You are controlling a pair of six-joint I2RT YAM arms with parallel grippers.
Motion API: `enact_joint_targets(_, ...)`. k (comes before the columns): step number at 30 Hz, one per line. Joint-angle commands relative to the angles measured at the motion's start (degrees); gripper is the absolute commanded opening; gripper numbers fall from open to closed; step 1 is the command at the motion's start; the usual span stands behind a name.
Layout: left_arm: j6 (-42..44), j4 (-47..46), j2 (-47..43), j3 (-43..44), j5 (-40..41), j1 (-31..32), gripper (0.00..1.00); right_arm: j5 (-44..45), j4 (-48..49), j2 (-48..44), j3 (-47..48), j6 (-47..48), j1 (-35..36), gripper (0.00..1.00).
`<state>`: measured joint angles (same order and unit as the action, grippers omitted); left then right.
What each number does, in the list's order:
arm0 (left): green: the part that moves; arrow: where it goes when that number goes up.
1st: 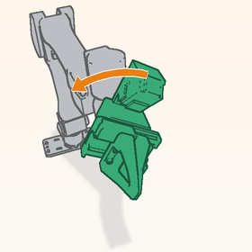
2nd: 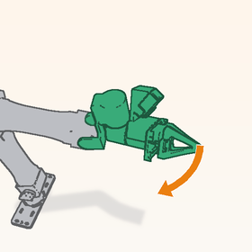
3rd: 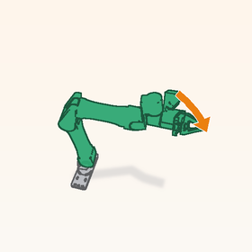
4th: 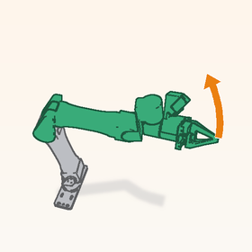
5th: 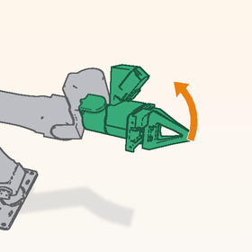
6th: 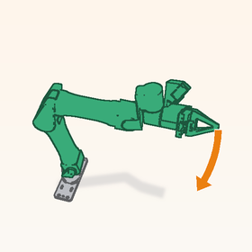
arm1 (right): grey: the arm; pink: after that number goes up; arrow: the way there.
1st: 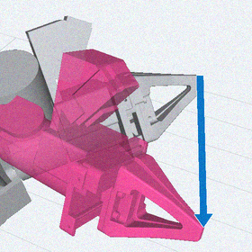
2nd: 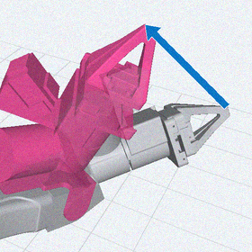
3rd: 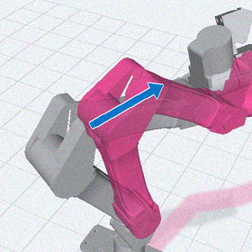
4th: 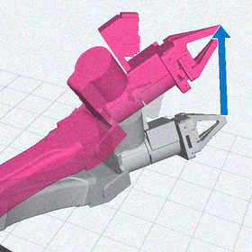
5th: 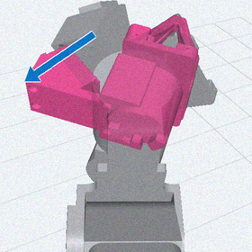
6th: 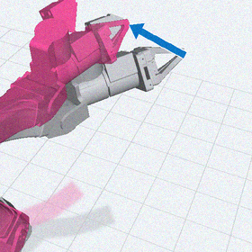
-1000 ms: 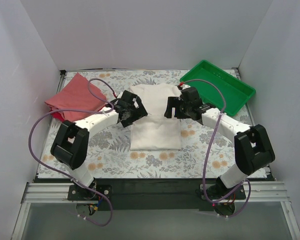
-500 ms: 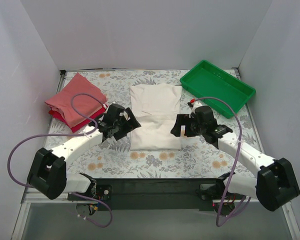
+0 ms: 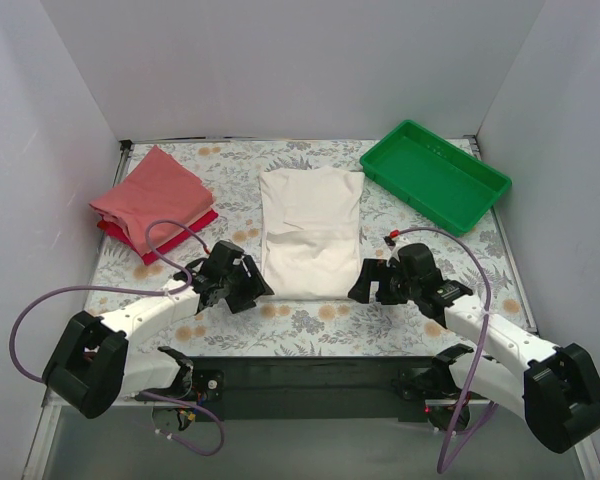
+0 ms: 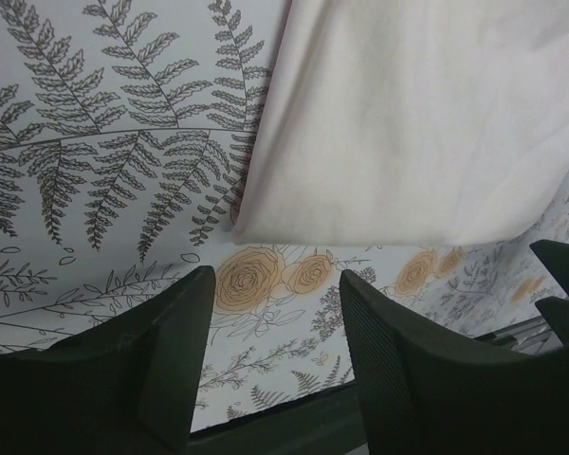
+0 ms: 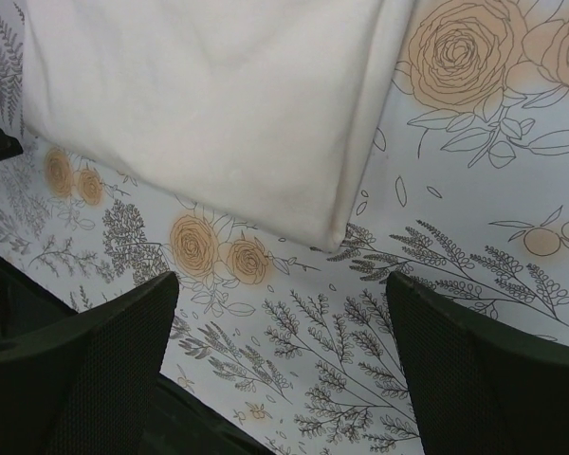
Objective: Fold and stack the t-shirts
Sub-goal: Fold the tshirt
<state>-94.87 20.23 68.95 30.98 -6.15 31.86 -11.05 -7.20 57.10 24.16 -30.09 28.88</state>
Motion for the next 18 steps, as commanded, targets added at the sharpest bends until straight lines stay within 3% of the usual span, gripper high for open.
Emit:
enact_joint_targets(1,-0.4,-2.21,0.04,-0.75,1.23,0.14,0.52,-1.87,4.39,0.29,-0.87,-1.2,-0.14,0.96)
enact_joint_targets(7,-0.05,-2.56,4.26,-0.49,2.37,0.14,0.33,-2.49,5.97,2.31,-1.66,-1.29,-0.14,0.92)
enact_joint_targets(14,-0.4,-2.65,6.37,-0.31,3.95,0.14,0.3,-2.75,8.41,5.56,-2.1,-1.91,-0.14,0.82)
enact_joint_targets(18,-0.14,-2.65,7.6,0.13,4.66,0.14,0.22,-3.28,9.22,8.1,-2.19,-1.99,-0.23,0.77)
